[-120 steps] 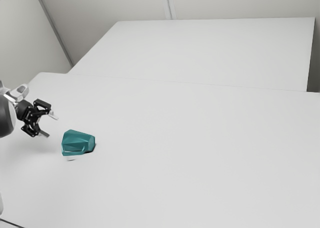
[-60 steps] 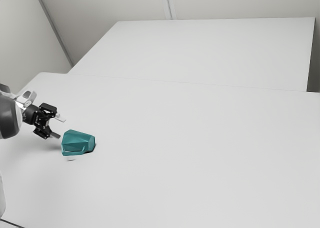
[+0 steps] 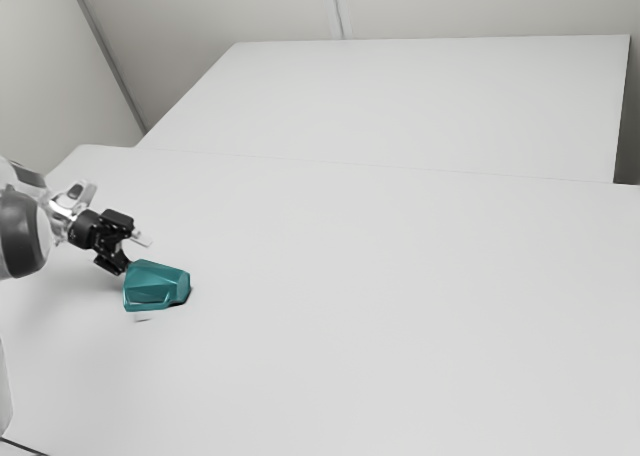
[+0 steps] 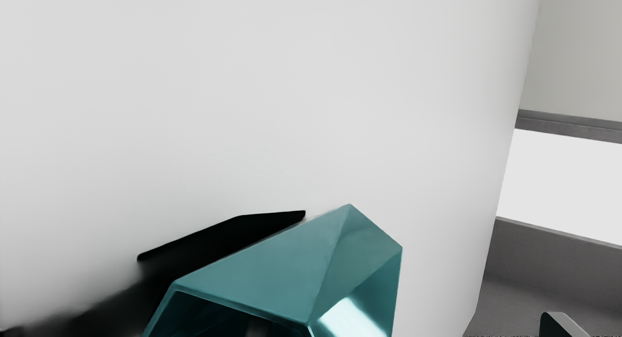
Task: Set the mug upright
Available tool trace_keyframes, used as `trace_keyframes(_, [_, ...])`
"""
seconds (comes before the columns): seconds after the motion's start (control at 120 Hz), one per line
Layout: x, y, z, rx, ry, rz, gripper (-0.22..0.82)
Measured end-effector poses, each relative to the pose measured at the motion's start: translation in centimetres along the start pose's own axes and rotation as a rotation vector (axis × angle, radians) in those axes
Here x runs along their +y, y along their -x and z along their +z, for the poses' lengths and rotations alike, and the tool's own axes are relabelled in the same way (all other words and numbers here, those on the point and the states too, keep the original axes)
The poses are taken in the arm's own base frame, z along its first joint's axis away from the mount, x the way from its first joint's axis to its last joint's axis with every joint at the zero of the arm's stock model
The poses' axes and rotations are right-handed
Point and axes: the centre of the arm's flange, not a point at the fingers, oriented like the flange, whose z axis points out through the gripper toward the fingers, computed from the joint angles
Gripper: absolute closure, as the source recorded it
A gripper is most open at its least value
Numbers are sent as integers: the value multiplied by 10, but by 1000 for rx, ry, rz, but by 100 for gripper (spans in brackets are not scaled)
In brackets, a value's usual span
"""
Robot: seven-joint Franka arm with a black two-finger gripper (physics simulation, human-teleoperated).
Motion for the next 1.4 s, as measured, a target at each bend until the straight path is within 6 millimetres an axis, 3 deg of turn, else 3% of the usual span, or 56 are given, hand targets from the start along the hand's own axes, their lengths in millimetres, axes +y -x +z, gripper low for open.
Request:
trace_keyframes(0.183, [-8,-2,5,0,-4,16,0])
trace_keyframes(0.492, [0,-16,27,-2,17,76,1])
trace_keyframes(0.55, [1,-18,30,-2,18,84,9])
trace_keyframes(0.725, [3,-21,33,-1,20,100,48])
trace_keyframes(0.85, [4,-22,33,0,19,105,64])
trace_keyframes(1.158, [13,-25,33,-1,10,117,74])
trace_keyframes(1.267, [28,-29,34,-4,12,139,76])
trace_keyframes(1.4, [61,-36,38,-11,6,183,77])
